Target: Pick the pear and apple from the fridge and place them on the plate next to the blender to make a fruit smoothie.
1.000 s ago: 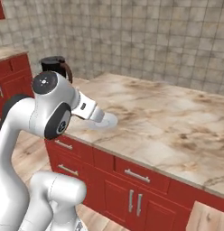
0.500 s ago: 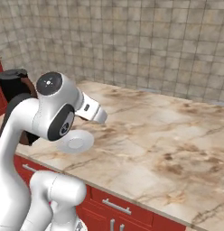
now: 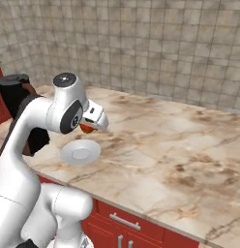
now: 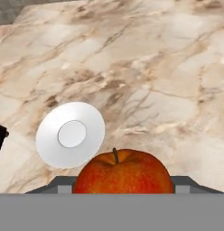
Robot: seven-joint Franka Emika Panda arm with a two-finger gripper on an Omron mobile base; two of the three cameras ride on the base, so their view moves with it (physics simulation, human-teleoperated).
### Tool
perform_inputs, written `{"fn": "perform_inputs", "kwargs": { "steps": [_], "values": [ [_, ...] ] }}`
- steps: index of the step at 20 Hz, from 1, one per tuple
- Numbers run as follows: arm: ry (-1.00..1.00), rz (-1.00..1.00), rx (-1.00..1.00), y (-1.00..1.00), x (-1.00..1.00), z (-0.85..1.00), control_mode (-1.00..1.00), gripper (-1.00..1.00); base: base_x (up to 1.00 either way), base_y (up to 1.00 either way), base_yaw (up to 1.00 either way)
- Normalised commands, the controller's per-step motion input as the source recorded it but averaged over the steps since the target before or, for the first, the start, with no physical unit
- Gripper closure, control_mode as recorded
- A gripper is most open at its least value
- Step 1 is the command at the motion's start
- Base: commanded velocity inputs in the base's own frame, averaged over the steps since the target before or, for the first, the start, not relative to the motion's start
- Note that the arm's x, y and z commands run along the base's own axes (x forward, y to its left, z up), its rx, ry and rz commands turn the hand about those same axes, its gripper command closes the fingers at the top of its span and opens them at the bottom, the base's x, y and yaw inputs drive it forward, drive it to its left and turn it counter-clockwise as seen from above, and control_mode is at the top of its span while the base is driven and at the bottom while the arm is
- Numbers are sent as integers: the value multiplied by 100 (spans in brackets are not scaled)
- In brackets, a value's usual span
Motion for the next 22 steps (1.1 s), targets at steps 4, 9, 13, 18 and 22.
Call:
{"fn": "perform_inputs", "kwargs": {
  "steps": [4, 9, 13, 18, 22],
  "values": [
    [18, 0, -1, 53, 98, -99, -100, 100, 0, 0, 0],
    [5, 3, 7, 19, 74, -99, -100, 100, 0, 0, 0],
    [8, 6, 5, 11, 48, -91, -100, 100, 0, 0, 0],
    [14, 8, 0, 34, 54, -93, -100, 100, 0, 0, 0],
    [6, 4, 0, 51, 83, -46, -100, 100, 0, 0, 0]
  ]
}}
